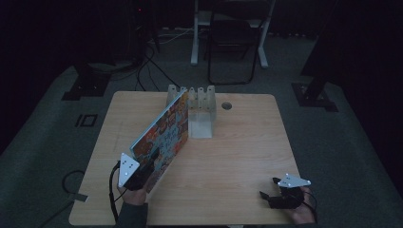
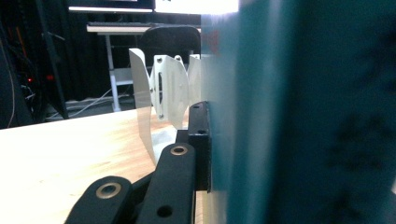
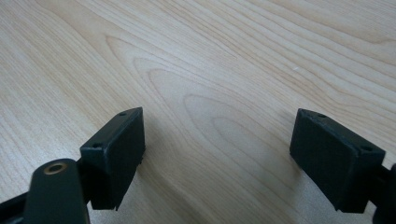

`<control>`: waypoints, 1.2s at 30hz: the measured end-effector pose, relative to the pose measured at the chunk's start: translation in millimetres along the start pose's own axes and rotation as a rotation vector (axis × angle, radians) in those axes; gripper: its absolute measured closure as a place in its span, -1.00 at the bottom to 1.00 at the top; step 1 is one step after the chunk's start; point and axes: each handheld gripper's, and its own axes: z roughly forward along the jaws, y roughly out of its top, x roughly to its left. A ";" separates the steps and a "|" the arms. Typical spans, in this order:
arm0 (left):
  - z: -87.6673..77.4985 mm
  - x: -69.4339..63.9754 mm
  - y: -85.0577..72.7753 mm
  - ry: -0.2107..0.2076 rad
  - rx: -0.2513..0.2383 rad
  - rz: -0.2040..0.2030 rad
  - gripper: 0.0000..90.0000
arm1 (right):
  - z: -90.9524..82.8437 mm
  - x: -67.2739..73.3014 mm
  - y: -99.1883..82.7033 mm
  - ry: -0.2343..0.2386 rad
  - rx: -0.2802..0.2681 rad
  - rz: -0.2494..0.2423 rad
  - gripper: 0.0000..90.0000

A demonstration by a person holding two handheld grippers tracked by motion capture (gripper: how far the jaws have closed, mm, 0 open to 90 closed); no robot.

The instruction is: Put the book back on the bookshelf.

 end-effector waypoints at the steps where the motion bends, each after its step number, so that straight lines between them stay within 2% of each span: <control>1: 0.0 0.0 0.0 0.000 0.000 0.000 0.80 | 0.0 0.0 0.0 0.000 0.000 0.000 -0.61; 10: 3.0 1.3 0.9 0.041 0.006 -0.009 0.80 | 0.0 -0.1 0.0 0.000 0.000 -0.001 -0.61; 19: 6.5 0.7 3.4 0.058 0.001 -0.014 0.80 | 0.0 0.0 0.0 0.000 0.000 0.000 -0.61; 23: 9.9 -2.4 4.7 0.082 0.007 0.001 0.80 | 0.0 0.0 0.0 0.000 0.000 0.000 -0.61; 36: 19.5 -4.1 4.8 0.113 0.001 -0.013 0.80 | 0.0 0.1 0.0 0.001 0.001 -0.001 -0.61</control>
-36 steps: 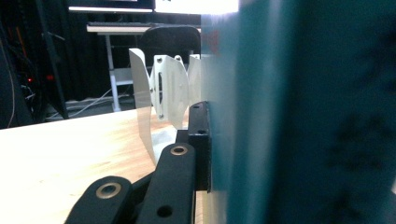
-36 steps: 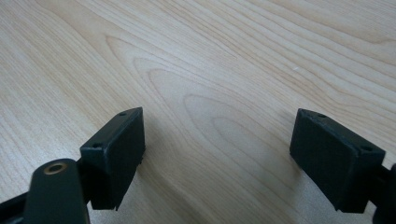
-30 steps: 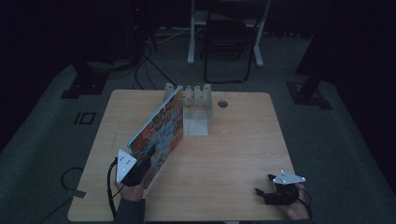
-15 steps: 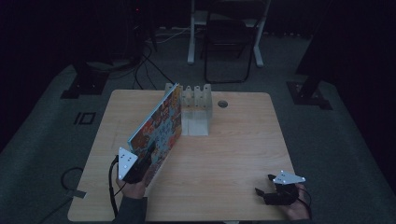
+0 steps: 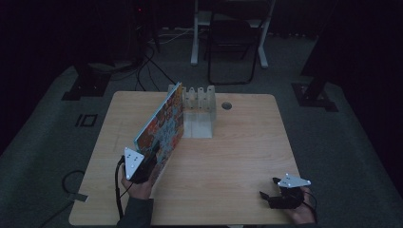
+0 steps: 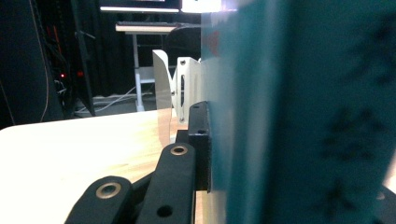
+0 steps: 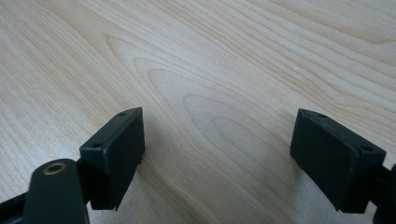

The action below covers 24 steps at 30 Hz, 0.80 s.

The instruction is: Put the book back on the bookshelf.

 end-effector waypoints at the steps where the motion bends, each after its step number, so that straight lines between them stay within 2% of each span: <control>1: 0.0 0.0 0.0 0.000 0.000 0.000 0.80 | 0.0 0.0 0.0 0.000 0.000 0.000 -0.61; 11: 5.3 -1.3 1.1 0.003 -0.001 0.001 0.80 | 0.0 0.0 0.0 0.000 0.000 0.001 -0.61; 24: 15.2 -5.0 1.3 0.042 -0.004 0.018 0.80 | 0.2 0.1 0.1 0.002 0.002 -0.001 -0.64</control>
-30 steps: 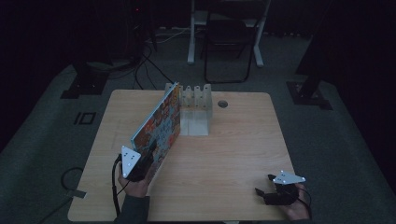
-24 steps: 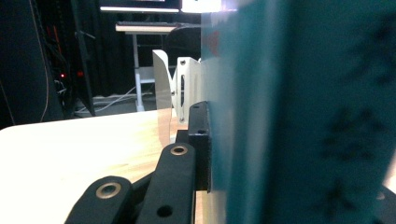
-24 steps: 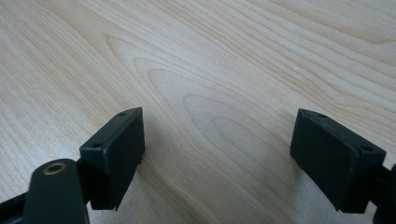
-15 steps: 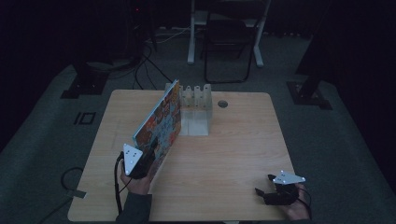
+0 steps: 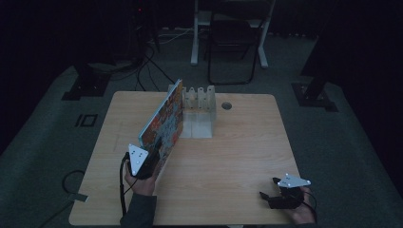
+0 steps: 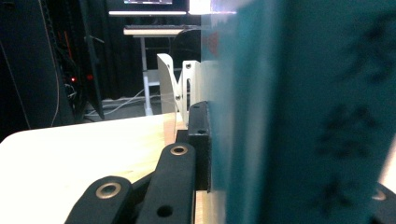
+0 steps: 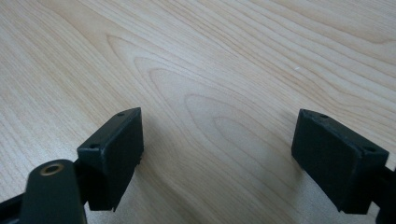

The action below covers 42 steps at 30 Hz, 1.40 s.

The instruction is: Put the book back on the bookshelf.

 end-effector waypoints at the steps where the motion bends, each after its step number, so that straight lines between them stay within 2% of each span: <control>1: 1.1 -0.3 -0.2 0.004 0.001 0.000 0.80 | 0.0 -0.1 0.0 0.000 0.000 -0.001 -0.63; 7: 6.1 -1.2 -1.0 0.022 -0.003 -0.016 0.80 | -0.1 0.0 0.1 0.001 0.002 0.000 -0.64; 13: 10.5 -2.4 -1.4 0.033 -0.003 0.001 0.80 | -0.1 0.0 0.1 0.001 0.002 0.001 -0.64; 17: 14.0 -2.2 -1.3 0.045 -0.005 -0.015 0.80 | -0.1 0.0 0.1 0.001 0.002 0.000 -0.64; 23: 17.1 0.3 -0.4 0.036 -0.008 -0.035 0.80 | 0.0 -0.1 0.0 0.001 0.001 0.000 -0.64; 26: 18.9 -0.1 1.1 0.040 -0.005 -0.021 0.80 | 0.0 0.0 0.0 0.001 0.002 0.000 -0.64; 34: 25.4 -0.9 3.0 0.051 -0.008 -0.013 0.80 | -0.1 0.1 0.0 0.001 0.002 0.001 -0.64; 42: 29.9 1.2 2.6 0.061 -0.007 -0.018 0.80 | 0.0 0.0 0.0 0.001 0.002 0.001 -0.64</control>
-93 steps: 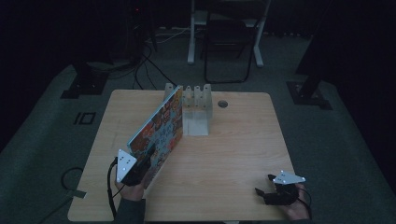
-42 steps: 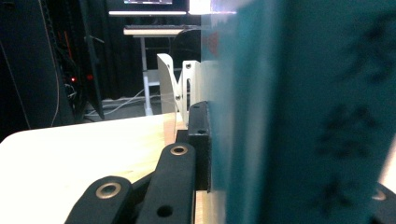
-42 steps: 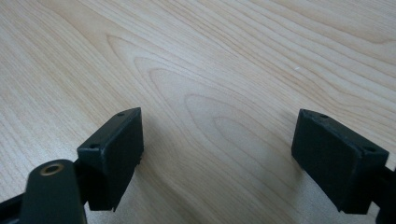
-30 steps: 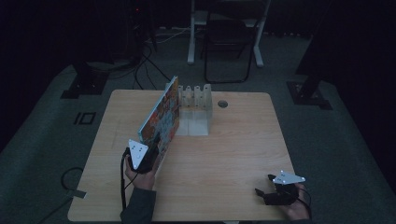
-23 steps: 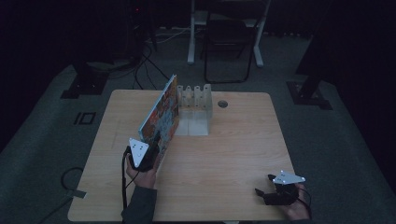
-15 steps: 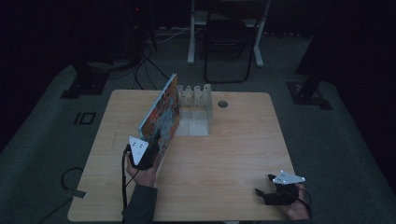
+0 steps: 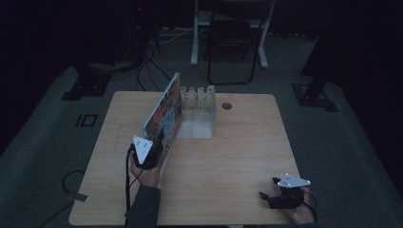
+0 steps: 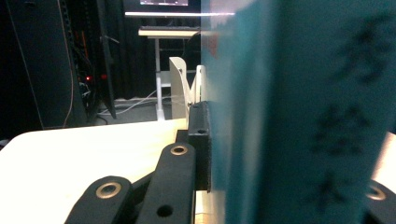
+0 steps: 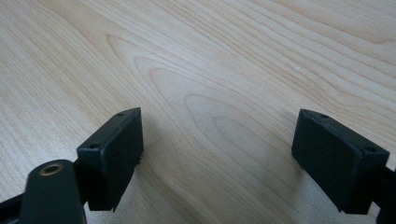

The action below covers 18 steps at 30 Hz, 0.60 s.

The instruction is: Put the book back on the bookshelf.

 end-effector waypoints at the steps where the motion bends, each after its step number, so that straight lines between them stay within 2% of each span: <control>1: 0.6 0.3 0.3 0.002 0.000 0.002 0.80 | 0.0 0.0 0.0 0.000 0.000 0.000 -0.64; 5: 2.7 0.6 1.4 0.015 -0.004 0.008 0.80 | 0.1 -0.2 0.0 0.000 -0.002 -0.003 -0.64; 9: 5.4 0.6 0.9 0.024 -0.007 -0.010 0.80 | 0.1 -0.2 0.0 0.000 -0.002 -0.003 -0.64; 18: 11.6 -4.8 -0.9 0.042 -0.008 -0.017 0.80 | 0.1 -0.1 0.0 0.000 -0.001 -0.002 -0.64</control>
